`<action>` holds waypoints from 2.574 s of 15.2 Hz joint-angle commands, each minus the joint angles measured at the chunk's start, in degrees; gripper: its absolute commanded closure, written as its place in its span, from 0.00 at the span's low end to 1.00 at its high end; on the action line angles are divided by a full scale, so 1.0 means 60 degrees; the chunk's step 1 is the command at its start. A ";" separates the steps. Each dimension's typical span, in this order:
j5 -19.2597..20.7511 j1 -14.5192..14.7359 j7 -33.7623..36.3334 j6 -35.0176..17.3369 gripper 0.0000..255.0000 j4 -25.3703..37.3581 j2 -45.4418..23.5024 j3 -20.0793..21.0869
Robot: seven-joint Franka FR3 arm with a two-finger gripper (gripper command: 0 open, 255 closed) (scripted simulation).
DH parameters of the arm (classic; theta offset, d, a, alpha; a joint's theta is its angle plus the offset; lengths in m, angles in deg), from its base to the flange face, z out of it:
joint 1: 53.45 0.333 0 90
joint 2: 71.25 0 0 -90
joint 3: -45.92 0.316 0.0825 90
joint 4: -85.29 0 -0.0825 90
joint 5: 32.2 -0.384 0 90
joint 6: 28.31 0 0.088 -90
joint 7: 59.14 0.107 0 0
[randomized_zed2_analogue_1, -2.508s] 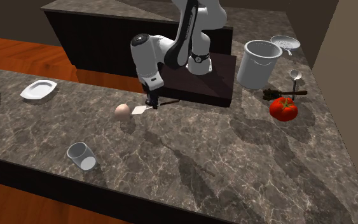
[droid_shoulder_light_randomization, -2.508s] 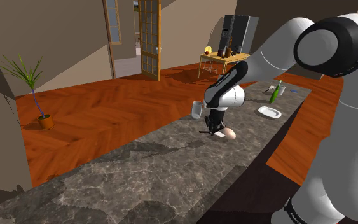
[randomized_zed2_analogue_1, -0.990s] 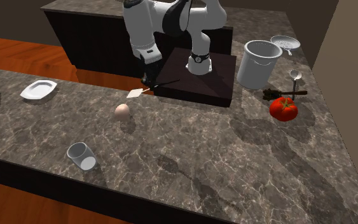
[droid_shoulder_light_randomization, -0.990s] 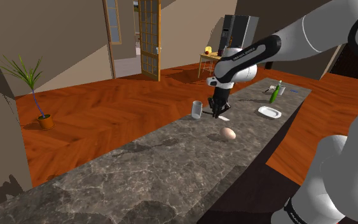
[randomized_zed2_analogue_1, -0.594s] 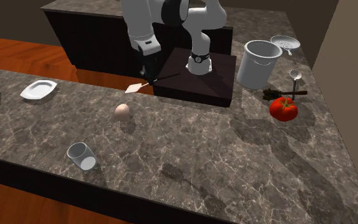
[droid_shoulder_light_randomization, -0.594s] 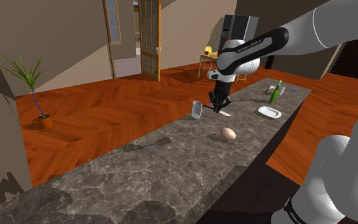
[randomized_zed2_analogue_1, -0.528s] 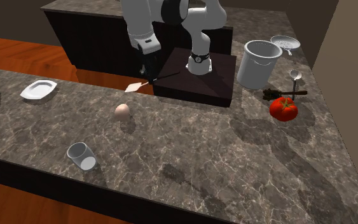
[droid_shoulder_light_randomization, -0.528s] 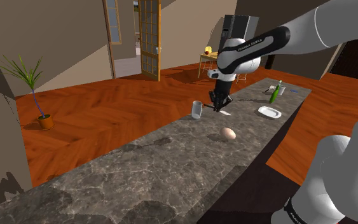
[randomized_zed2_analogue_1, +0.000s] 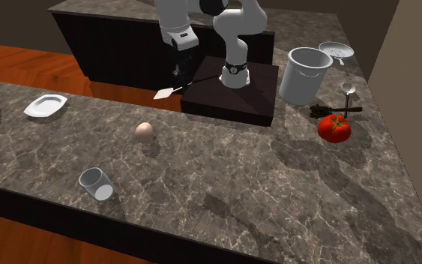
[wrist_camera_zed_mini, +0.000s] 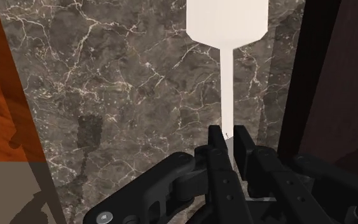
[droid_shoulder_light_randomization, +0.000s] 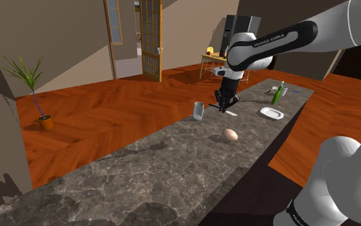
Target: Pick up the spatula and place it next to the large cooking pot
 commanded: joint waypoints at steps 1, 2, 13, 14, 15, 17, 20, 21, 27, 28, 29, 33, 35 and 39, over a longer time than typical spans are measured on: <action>0.0418 -0.0063 0.0571 -0.0018 1.00 -0.0830 0.0892 0.0327; 0.0566 -0.0119 0.0797 0.0005 1.00 -0.1183 0.1286 0.0486; 0.0941 -0.0599 0.2845 0.1079 1.00 -0.4544 0.5661 0.2402; 0.0868 -0.0597 0.3010 0.1256 1.00 -0.4799 0.6084 0.2590; 0.0778 -0.0582 0.3178 0.1448 1.00 -0.5044 0.6514 0.2780; 0.0547 -0.0511 0.3519 0.1875 1.00 -0.5502 0.7390 0.3177; 0.0074 -0.0289 0.4071 0.2616 1.00 -0.6101 0.8733 0.3817; -0.0116 -0.0178 0.4272 0.2887 1.00 -0.6274 0.9182 0.4045; -0.1579 0.0893 0.5737 0.4606 1.00 -0.7000 1.1703 0.5613; -0.1872 0.1137 0.6029 0.4878 1.00 -0.7065 1.2060 0.5912; -0.2184 0.1389 0.6327 0.5139 1.00 -0.7113 1.2390 0.6229; -0.3554 0.2460 0.7589 0.6007 1.00 -0.7142 1.3385 0.7606; -0.4303 0.2965 0.8213 0.6323 1.00 -0.7059 1.3678 0.8351; -0.5799 0.3848 0.9433 0.6697 1.00 -0.6713 1.3876 0.9825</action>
